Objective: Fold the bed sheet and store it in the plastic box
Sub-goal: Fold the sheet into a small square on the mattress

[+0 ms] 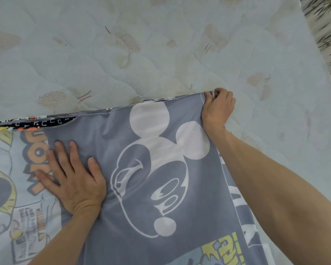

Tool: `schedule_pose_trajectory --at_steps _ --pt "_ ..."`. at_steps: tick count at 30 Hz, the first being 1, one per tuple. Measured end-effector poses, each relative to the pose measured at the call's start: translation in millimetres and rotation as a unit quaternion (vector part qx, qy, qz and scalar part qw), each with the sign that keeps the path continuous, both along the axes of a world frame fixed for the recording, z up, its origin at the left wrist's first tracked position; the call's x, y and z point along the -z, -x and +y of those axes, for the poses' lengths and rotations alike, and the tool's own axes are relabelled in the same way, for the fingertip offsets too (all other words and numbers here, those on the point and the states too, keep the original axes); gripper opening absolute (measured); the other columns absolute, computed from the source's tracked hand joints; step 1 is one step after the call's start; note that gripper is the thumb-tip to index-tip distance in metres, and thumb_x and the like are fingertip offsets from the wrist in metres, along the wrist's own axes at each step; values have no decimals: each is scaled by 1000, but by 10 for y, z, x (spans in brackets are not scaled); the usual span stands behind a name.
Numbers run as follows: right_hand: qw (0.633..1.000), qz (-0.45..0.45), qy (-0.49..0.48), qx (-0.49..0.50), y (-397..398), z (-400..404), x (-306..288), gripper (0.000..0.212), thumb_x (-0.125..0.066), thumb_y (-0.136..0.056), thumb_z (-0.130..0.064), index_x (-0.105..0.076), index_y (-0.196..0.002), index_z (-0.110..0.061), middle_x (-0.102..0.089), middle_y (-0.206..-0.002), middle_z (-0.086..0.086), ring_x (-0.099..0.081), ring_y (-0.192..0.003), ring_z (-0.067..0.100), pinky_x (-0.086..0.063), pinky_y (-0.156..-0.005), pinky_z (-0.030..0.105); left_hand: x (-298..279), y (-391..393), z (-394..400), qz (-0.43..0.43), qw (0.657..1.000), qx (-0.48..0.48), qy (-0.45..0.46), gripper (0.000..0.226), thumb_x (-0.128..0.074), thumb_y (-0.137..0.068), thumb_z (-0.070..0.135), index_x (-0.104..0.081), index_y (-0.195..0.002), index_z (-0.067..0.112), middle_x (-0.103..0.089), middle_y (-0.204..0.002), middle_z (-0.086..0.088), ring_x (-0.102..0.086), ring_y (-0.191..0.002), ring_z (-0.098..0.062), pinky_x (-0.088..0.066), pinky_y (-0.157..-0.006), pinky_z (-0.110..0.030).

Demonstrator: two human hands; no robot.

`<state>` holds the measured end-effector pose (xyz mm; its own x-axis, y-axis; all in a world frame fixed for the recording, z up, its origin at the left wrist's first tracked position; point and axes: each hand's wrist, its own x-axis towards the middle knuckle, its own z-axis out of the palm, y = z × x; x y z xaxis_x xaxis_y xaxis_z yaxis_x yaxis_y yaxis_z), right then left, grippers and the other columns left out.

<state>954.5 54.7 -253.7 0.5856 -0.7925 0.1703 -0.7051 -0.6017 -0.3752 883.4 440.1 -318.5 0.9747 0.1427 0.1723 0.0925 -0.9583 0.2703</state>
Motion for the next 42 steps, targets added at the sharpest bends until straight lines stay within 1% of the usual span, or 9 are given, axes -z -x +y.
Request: schedule_pose_trajectory --at_steps 4,8,13,18,22,27,30,35,42 --pt "1000 -1 -22 -7 4 -43 -16 31 -50 -102 -32 -62 -121 -11 -59 -120 8 -51 -111 27 -36 -95 32 -3 -10 -25 -1 1000 -1 0 62 -24 -105 49 -19 -163 26 -8 -172 3 -5 -160 -20 -5 -124 -64" --pt "997 22 -49 49 -84 -5 -30 31 -50 -101 -35 -58 -121 -12 -59 -122 9 -52 -115 30 -37 -97 38 6 -8 -23 -1 1000 -4 -9 62 -22 -106 49 -20 -163 25 -8 -173 3 -3 -160 -19 -6 -124 -64" --pt "997 29 -30 59 -111 82 -34 27 -51 -101 -35 -54 -119 -15 -58 -119 9 -51 -112 32 -37 -93 39 18 -7 -11 -12 1000 -1 -12 61 -24 -106 48 -20 -163 26 -9 -173 3 -5 -160 -19 -4 -125 -61" --pt "988 9 -127 90 -140 -43 -66 20 -58 -96 -36 -62 -106 -19 -61 -118 2 -53 -114 27 -41 -98 41 13 5 -13 -10 1000 1 -5 62 -24 -105 49 -18 -163 26 -7 -173 3 -4 -160 -19 -4 -125 -63" --pt "975 -7 -200 100 -202 -148 -105 9 -56 -95 -32 -57 -95 -23 -66 -107 -3 -60 -108 24 -46 -99 45 9 -1 -9 -12 1000 2 -8 62 -25 -106 48 -19 -163 26 -8 -173 3 -5 -160 -20 -5 -125 -63" --pt "963 -36 -240 119 -208 -211 -150 6 -53 -97 -23 -49 -96 -18 -53 -84 -9 -61 -94 22 -52 -92 40 38 0 -8 -12 1000 4 -4 62 -24 -105 49 -20 -163 25 -8 -172 2 -4 -160 -20 -5 -124 -64" --pt "972 -13 -204 114 -230 -193 -144 4 -51 -97 -21 -48 -97 -19 -57 -92 -4 -61 -98 25 -49 -89 36 53 -5 -26 -13 1000 0 -15 62 -24 -106 49 -20 -163 25 -9 -172 2 -5 -160 -20 -6 -124 -63" --pt "994 16 -48 99 -184 2 33 16 -45 -101 -19 -54 -111 -10 -61 -114 14 -56 -104 35 -41 -87 44 42 -3 -59 -13 1000 -9 -25 63 -25 -106 48 -18 -164 26 -13 -172 1 -9 -159 -20 -5 -126 -59" --pt "987 84 67 118 -247 112 294 38 -31 -103 -27 -46 -130 -5 -53 -130 15 -48 -121 36 -35 -96 45 -163 -59 -118 55 997 -19 -43 65 -27 -103 49 -23 -163 24 -18 -171 0 -14 -159 -21 -5 -127 -58"
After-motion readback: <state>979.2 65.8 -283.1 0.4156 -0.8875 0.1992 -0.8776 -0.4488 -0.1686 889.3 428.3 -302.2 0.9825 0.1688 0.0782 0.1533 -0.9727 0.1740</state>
